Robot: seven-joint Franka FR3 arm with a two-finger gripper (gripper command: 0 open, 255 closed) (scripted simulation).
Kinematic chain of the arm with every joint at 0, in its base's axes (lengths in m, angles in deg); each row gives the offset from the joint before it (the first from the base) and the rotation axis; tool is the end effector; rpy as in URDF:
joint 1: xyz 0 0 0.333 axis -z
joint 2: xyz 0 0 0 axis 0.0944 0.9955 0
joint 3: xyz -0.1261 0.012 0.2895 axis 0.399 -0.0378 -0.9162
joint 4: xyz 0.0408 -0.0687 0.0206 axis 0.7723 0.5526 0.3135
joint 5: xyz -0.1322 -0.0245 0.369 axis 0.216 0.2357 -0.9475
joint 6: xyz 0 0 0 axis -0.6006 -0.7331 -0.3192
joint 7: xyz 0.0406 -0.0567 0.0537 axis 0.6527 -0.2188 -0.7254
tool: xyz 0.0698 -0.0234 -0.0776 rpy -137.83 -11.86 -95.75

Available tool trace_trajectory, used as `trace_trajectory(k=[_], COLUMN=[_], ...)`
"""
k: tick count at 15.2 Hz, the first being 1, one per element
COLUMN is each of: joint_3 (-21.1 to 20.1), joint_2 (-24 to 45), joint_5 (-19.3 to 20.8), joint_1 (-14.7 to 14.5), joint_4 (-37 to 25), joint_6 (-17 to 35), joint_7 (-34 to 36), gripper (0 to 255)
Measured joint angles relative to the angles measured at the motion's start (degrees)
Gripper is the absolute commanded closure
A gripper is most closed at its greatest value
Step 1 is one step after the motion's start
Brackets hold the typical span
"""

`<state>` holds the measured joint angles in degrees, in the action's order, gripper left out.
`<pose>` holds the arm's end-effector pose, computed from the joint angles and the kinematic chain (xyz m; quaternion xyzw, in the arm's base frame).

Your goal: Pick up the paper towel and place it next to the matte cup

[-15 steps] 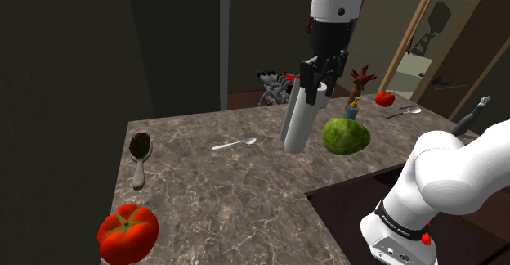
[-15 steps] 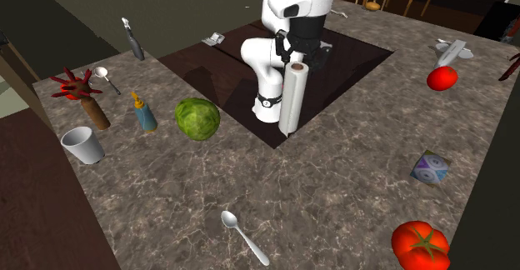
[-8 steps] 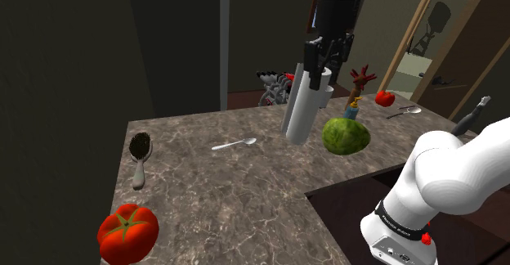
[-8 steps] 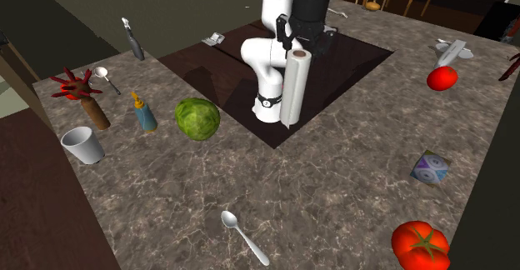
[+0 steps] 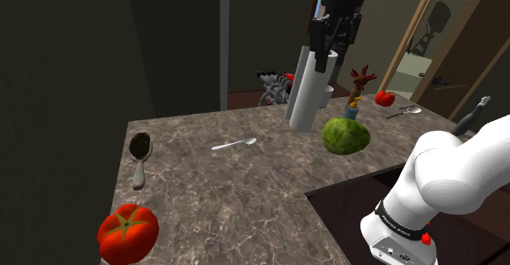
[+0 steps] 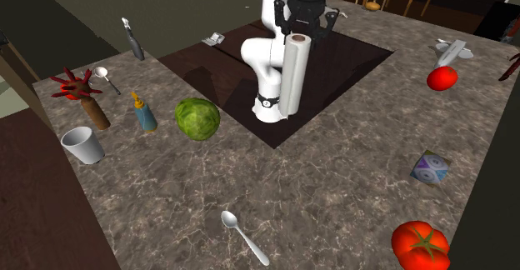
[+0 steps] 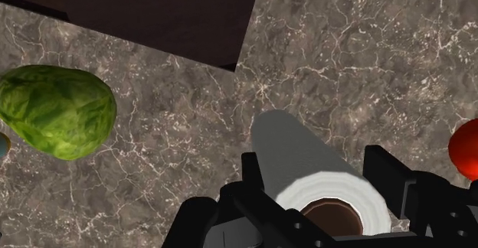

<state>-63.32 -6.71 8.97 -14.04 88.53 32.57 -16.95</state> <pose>0.3134 0.1597 0.6919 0.9960 -0.0702 -0.0469 0.0279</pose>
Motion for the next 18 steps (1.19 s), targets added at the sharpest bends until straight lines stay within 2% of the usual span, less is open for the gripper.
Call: trace_trajectory(k=[12,18], joint_3=[12.6,19.2], joint_2=[0.1,3.7], joint_5=[8.2,11.9], joint_1=[3.9,6.1], joint_4=[4.0,2.1], joint_6=[3.9,6.2], joint_7=[-16.4,-24.9], gripper=[255,255])
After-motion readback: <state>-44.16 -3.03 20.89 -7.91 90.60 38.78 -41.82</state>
